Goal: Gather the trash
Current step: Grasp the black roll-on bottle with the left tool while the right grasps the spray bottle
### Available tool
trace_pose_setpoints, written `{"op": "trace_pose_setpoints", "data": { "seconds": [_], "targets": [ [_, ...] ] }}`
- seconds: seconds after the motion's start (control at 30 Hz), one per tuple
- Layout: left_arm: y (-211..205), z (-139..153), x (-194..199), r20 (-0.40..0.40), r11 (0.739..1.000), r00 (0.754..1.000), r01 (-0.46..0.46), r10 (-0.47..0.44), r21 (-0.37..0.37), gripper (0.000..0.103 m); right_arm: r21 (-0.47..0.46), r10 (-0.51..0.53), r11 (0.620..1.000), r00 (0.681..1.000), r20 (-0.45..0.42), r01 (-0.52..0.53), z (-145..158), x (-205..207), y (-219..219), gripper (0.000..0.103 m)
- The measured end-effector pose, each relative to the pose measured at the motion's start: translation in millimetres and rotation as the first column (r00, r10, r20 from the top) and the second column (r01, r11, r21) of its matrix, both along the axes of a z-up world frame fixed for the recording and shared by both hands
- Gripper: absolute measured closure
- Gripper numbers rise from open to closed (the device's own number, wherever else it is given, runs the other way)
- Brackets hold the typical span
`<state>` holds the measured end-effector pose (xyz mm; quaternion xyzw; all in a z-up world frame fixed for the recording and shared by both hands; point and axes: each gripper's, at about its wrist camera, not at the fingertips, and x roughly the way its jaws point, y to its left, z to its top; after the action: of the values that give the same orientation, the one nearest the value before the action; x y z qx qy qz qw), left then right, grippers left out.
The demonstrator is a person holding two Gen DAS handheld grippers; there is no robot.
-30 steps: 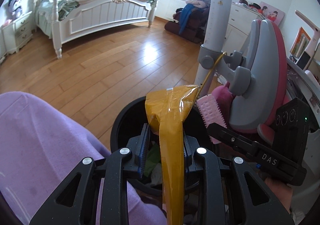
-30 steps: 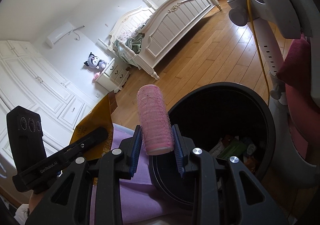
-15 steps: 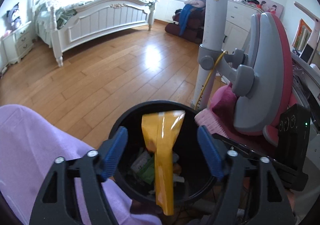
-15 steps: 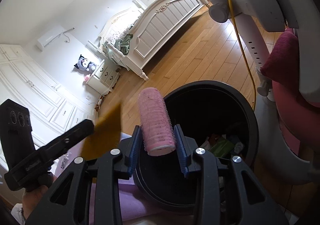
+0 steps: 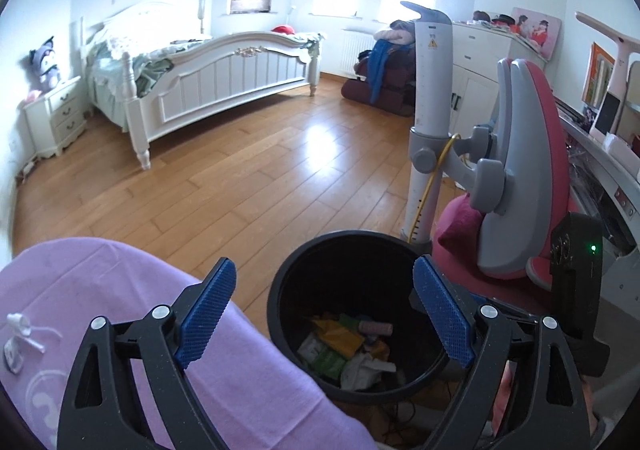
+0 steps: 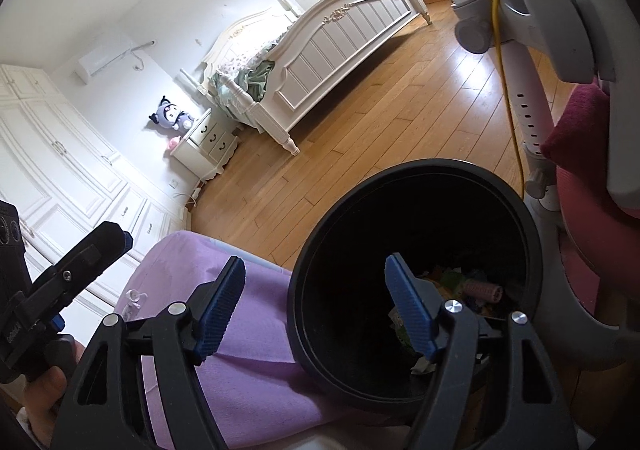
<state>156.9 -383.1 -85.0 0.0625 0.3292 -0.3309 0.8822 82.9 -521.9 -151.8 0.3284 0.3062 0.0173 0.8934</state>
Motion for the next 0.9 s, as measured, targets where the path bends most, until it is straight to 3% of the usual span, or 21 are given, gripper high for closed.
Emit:
{"op": "trace_pose_setpoints", "data": {
  "seconds": [0.27,0.43,0.8,0.9],
  "targets": [
    [76,3,4,-0.009,0.996,0.996,-0.088,0.088,-0.018,0.014,-0.069,0.14,0.988,0.99,0.015,-0.139,23,25,62,0.03],
    [148,-7,16,-0.032,0.981,0.98,-0.195,0.195,-0.008,0.014,-0.132,0.284,0.951,0.959,0.016,-0.28,37,50,116,0.03],
    [304,-33,58,-0.077,0.923,0.921,-0.377,0.383,0.079,0.014,-0.284,0.56,0.789,0.828,-0.031,-0.545,53,109,235,0.033],
    [324,-42,73,-0.09,0.924,0.923,-0.364,0.374,0.113,0.018,-0.336,0.623,0.721,0.779,-0.068,-0.606,52,121,265,0.044]
  ]
}}
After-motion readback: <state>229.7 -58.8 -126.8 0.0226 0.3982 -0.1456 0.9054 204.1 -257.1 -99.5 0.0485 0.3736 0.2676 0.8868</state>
